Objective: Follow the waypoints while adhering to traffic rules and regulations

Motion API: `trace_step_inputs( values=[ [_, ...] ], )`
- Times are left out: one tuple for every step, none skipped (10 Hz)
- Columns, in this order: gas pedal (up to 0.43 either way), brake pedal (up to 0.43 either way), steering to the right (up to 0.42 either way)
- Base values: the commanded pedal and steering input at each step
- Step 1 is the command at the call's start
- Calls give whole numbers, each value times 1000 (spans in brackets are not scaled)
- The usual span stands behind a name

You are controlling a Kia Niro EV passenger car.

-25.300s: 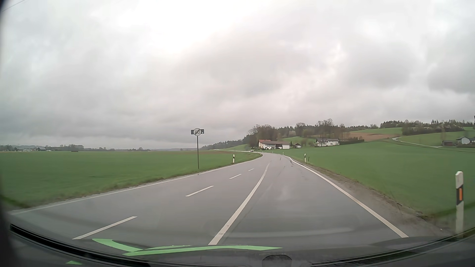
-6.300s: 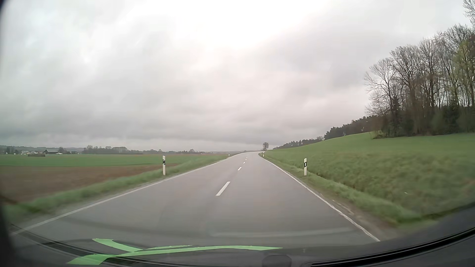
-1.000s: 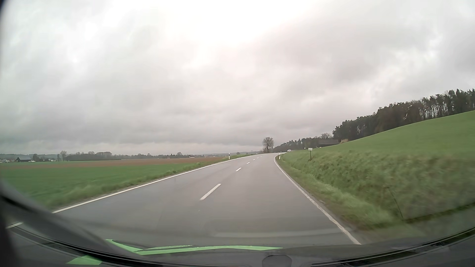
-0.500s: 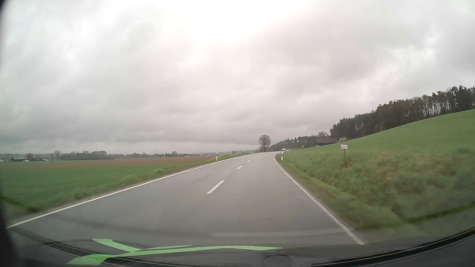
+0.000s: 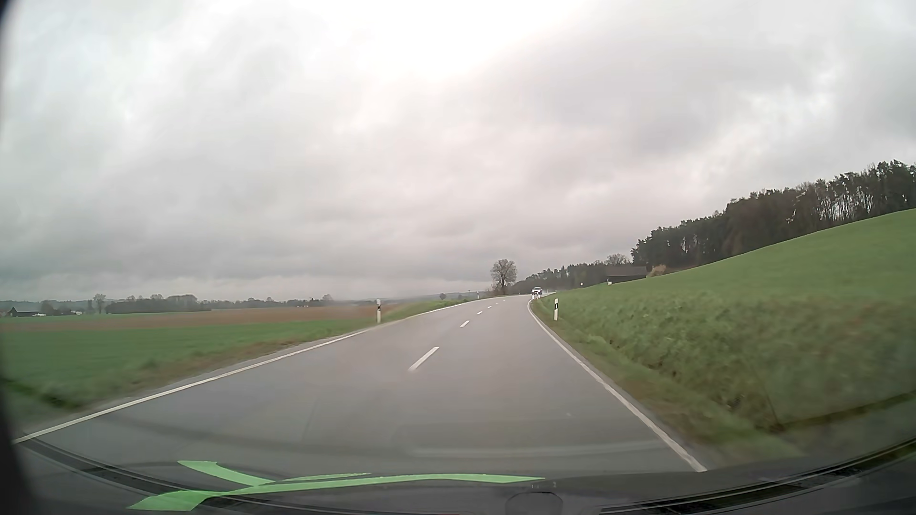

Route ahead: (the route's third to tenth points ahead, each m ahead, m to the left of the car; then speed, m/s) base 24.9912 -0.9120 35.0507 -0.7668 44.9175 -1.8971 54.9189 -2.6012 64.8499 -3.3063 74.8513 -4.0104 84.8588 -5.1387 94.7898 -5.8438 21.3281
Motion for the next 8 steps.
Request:
trace_step_inputs(
  values=[
    [98,0,6],
    [98,0,6],
    [98,0,6],
    [87,0,6],
    [98,0,6],
    [138,0,6],
    [169,0,8],
    [169,0,8]
  ],
)
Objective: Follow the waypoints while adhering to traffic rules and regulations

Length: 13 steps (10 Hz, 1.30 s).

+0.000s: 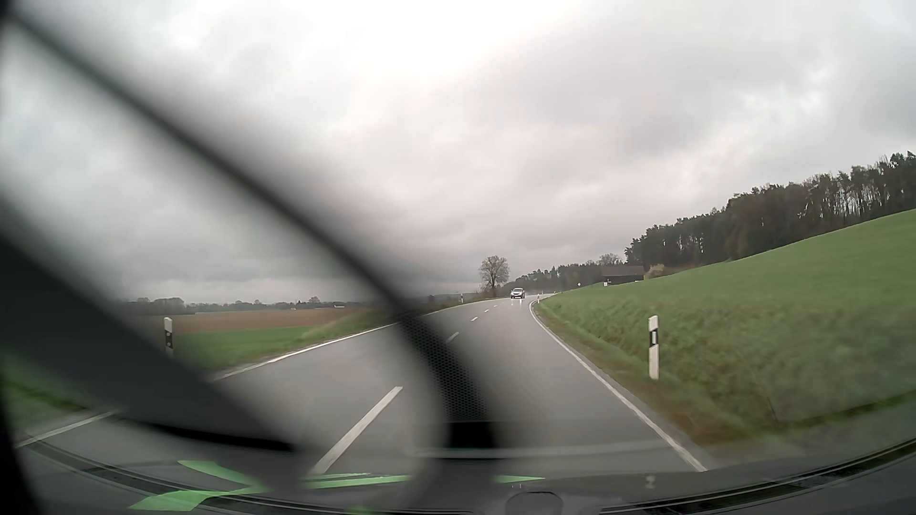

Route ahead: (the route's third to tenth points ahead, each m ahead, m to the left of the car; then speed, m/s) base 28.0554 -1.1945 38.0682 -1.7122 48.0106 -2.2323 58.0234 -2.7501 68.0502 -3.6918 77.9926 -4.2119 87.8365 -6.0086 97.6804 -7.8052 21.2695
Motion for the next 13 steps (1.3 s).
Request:
trace_step_inputs(
  values=[
    [177,0,8],
    [177,0,8],
    [177,0,9],
    [177,0,10],
    [177,0,10],
    [157,0,10],
    [157,0,9],
    [157,0,8],
    [169,0,7],
    [177,0,7],
    [197,0,7],
    [197,0,7],
    [197,0,7]
  ],
)
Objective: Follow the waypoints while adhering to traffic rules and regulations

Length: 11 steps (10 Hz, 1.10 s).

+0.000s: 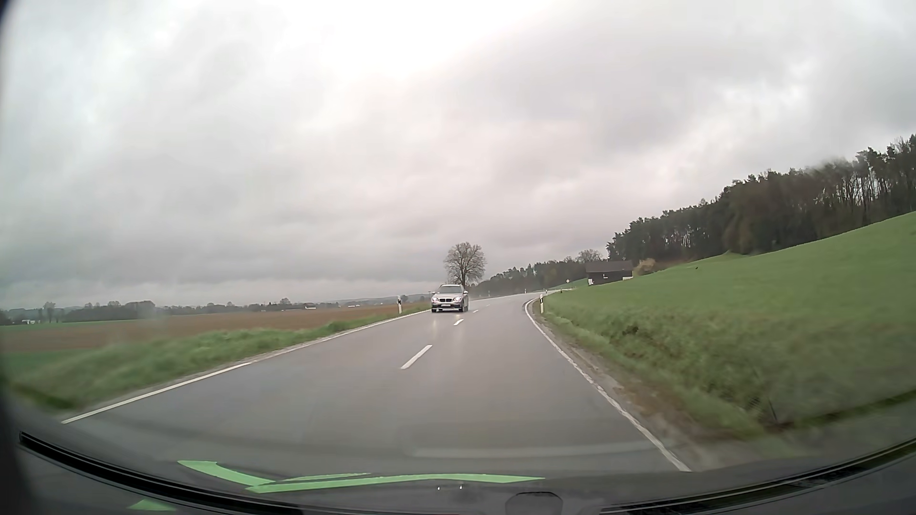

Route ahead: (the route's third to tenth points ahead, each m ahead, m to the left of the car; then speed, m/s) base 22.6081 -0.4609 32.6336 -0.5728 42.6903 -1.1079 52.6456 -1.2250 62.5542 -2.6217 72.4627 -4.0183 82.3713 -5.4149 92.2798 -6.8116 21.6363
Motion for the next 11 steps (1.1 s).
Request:
trace_step_inputs(
  values=[
    [197,0,7],
    [197,0,6],
    [177,0,6],
    [150,0,5],
    [138,0,5],
    [138,0,5],
    [138,0,5],
    [138,0,5],
    [157,0,5],
    [157,0,5],
    [157,0,5]
  ],
)
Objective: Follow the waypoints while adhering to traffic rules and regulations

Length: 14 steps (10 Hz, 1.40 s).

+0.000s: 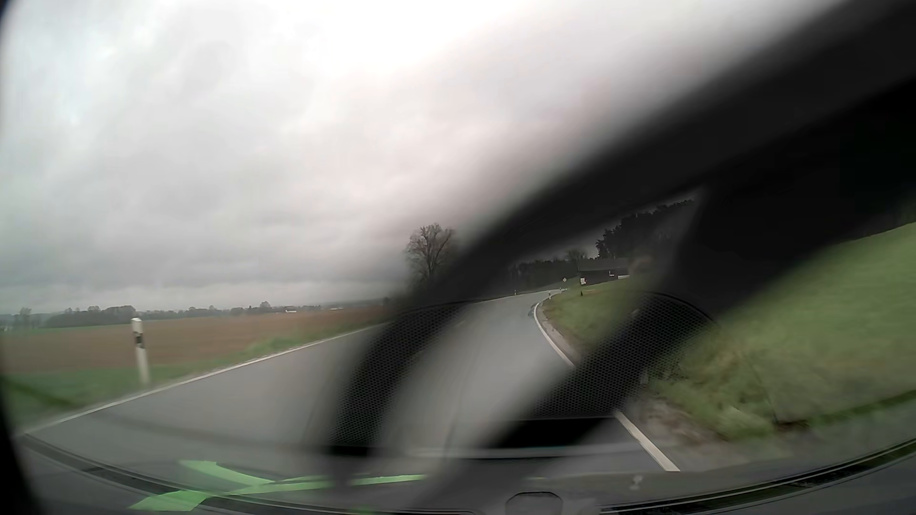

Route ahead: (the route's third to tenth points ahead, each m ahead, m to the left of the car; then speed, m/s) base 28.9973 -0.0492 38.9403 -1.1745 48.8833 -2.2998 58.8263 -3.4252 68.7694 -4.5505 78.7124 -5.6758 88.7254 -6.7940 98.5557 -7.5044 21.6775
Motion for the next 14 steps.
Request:
trace_step_inputs(
  values=[
    [157,0,5],
    [150,0,5],
    [150,0,6],
    [150,0,6],
    [150,0,9],
    [157,0,12],
    [169,0,12],
    [177,0,12],
    [189,0,13],
    [189,0,12],
    [189,0,13],
    [189,0,13],
    [189,0,14],
    [197,0,14]
  ],
)
